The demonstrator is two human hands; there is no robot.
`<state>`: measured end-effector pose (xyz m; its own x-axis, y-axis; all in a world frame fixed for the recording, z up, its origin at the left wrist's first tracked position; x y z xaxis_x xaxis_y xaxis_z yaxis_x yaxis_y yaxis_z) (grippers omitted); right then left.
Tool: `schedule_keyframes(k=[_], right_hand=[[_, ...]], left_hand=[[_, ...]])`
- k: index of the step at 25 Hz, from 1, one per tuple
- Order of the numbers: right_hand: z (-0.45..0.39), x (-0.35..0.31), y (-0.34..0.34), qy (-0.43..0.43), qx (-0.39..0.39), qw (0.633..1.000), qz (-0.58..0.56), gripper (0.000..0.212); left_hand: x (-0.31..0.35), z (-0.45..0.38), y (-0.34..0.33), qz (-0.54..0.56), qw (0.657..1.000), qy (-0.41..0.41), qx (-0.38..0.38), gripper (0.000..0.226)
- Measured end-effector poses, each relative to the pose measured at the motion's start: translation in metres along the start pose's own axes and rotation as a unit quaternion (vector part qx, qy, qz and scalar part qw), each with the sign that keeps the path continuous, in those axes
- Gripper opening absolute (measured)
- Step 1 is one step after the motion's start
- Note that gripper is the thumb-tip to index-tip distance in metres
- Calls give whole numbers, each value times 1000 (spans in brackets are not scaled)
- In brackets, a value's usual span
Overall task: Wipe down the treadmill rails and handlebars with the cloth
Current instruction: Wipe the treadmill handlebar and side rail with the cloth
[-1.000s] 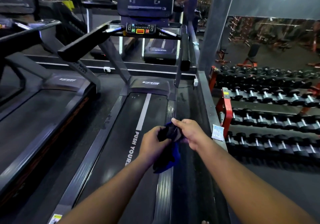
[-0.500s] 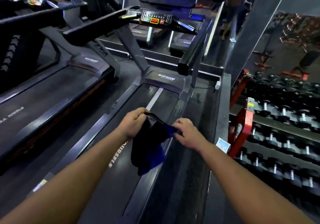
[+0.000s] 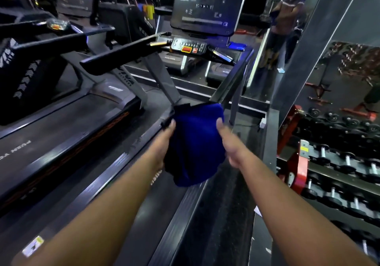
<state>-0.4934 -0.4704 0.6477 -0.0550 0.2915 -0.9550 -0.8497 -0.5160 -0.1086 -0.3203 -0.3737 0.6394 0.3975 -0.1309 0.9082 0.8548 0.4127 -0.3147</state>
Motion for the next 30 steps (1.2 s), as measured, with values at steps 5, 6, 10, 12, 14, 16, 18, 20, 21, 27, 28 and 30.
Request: schedule_keyframes(k=[5, 6, 10, 12, 14, 16, 18, 20, 21, 27, 28, 30], right_hand=[[-38, 64, 60, -78, 101, 987, 93, 61], [-35, 58, 72, -61, 154, 984, 60, 55], [-37, 10, 100, 13, 114, 993, -30, 61], [-40, -38, 114, 79, 132, 983, 96, 60], [-56, -96, 133, 180, 209, 941, 194, 56], [-83, -148, 146, 293, 313, 880, 206, 52], [-132, -171, 146, 322, 369, 844, 218, 54], [-192, -144, 112, 242, 284, 881, 290, 62], [-209, -117, 91, 200, 214, 904, 311, 62], [-279, -121, 110, 255, 112, 902, 330, 64], [-290, -130, 121, 242, 125, 905, 326, 67], [-284, -125, 127, 226, 181, 928, 235, 76]], left_hand=[[-52, -54, 6, -238, 970, 44, -17, 69], [-43, -66, 2, -244, 969, 31, -15, 80], [9, -105, -39, -426, 889, -163, -24, 34], [38, -114, -58, -449, 863, -230, 12, 22], [69, -123, -81, -472, 836, -277, 42, 27], [95, -138, -105, -537, 782, -308, 76, 31], [108, -163, -121, -614, 720, -299, 120, 34], [108, -193, -124, -647, 695, -274, 151, 38], [104, -208, -121, -628, 719, -258, 148, 38], [83, -248, -137, -409, 873, -245, 100, 56], [82, -252, -144, -386, 885, -240, 98, 60], [77, -261, -158, -357, 905, -218, 75, 65]])
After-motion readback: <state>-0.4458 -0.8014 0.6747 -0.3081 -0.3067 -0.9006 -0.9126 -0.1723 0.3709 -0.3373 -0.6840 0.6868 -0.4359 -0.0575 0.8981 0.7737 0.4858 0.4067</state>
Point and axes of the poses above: each hand's wrist, its own z-axis away from the middle knuckle, its own y-axis out of the back of the hand, x = y × z, the point moved 8 cm from there along -z, towards the middle knuckle, and after that the axes turned 3 degrees about -y, right-handed, at the moved point
